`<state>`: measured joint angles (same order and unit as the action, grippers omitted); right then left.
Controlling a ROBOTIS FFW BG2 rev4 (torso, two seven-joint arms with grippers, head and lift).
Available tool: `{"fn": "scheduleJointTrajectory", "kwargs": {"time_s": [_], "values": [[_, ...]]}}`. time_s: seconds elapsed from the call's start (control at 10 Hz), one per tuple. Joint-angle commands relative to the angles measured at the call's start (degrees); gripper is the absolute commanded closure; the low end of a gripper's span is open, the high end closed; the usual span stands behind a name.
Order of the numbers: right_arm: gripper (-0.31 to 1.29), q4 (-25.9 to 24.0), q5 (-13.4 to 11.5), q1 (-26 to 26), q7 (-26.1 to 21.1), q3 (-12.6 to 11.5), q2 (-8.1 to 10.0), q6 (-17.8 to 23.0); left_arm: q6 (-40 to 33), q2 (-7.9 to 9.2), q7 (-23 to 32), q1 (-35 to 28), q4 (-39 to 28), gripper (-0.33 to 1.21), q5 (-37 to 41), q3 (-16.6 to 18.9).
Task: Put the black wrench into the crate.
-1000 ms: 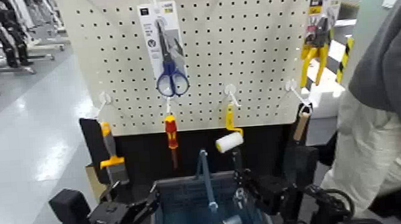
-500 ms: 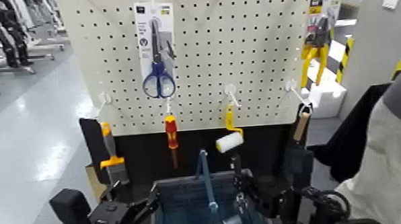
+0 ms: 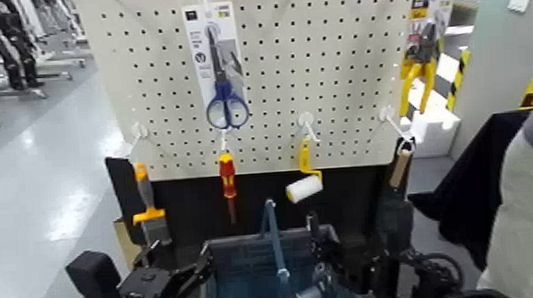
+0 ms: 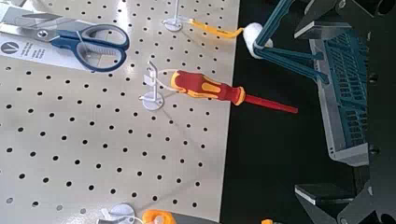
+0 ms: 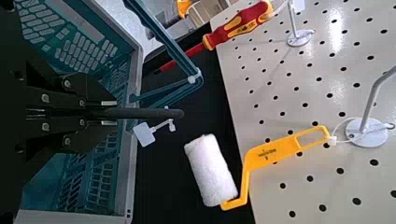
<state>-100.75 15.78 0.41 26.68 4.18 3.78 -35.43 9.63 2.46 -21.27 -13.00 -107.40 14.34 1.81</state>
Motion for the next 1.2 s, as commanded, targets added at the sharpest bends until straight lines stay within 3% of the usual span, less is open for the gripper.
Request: {"fn": "scheduleJointTrajectory", "kwargs": {"time_s": [0.1, 0.3, 0.4, 0.5, 0.6, 0.7, 1.2], "values": [[1.22, 0.99, -0.31, -0.24, 0.22, 0.22, 0.00, -0.17, 0.04, 0.01, 0.00, -0.01, 0.00, 0.14, 0.08, 0.12], [1.21, 1.61, -0.40, -0.33, 0.22, 0.39, -0.09, -0.26, 0.04, 0.01, 0.00, -0.01, 0.00, 0.14, 0.08, 0.21], [1.02, 1.69, -0.14, -0.33, -0.05, 0.22, -0.35, -1.14, 0.04, 0.01, -0.09, -0.01, 0.00, 0.14, 0.08, 0.30], [0.60, 1.61, 0.21, -0.50, -0.05, 0.04, -0.35, -1.93, 0.04, 0.01, -0.18, -0.01, 0.00, 0.14, 0.08, 0.39], [0.42, 1.61, 0.39, -0.59, -0.05, 0.04, -0.17, -2.19, 0.04, -0.08, -0.18, 0.08, 0.00, 0.14, 0.08, 0.30], [0.37, 1.52, 0.65, -0.59, -0.05, 0.04, -0.26, -2.10, -0.05, -0.08, -0.18, -0.01, 0.00, 0.14, 0.08, 0.39], [0.40, -0.06, 0.65, -0.06, -0.13, -0.13, -0.17, 0.80, 0.04, -0.08, -0.18, -0.01, 0.00, 0.14, 0.16, 0.39]]}}
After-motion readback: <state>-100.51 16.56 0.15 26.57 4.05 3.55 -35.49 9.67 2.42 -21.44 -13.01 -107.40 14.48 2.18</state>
